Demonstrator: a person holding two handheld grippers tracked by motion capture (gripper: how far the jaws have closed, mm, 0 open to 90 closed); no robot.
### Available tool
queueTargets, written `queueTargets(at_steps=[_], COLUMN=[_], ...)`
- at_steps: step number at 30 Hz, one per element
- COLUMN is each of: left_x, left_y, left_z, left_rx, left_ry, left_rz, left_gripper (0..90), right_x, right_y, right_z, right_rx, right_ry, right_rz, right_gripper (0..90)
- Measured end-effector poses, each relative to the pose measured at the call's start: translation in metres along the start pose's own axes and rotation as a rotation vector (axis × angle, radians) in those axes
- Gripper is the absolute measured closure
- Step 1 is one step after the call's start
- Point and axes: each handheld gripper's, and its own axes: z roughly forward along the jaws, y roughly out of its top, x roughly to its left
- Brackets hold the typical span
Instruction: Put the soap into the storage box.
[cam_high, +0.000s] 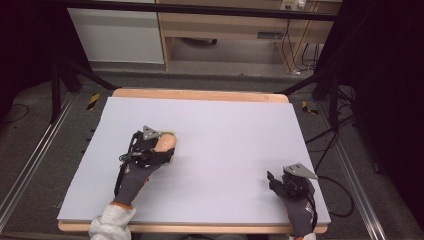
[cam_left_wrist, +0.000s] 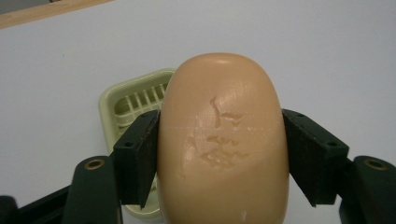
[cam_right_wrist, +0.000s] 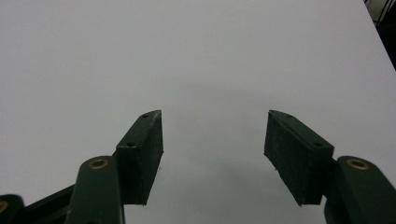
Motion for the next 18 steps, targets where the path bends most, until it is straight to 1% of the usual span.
queueTargets(at_steps=[5,7,9,11,13,18], left_x=[0.009,0.013,0.014,0.016,0.017,0.019], left_y=[0.0,-0.001,-0.001,-0.001,-0.001,-0.001], left_z=[0.003,0.006,0.007,0.011,0.014,0.018], left_rx=[0.003,0.014,0.013,0.025,0.021,0.029], left_ry=[0.023,0.035,0.042,0.048,0.056,0.062], left_rz=[-0.014,-0.015,-0.021,-0.02,-0.027,-0.026], left_gripper=[31.6,31.6,31.6,31.6,31.6,31.6], right_x=[0.0,0.001,0.0,0.0,0.001,0.001], right_y=[0.0,0.0,0.0,0.0,0.0,0.0], right_z=[0.0,0.001,0.001,0.001,0.001,0.002], right_rx=[0.003,0.004,0.004,0.004,0.004,0.003], right_ry=[0.001,0.002,0.003,0.004,0.004,0.004], right_rz=[-0.003,0.0,-0.003,-0.003,-0.001,-0.002], right_gripper=[37.2,37.2,37.2,37.2,37.2,37.2])
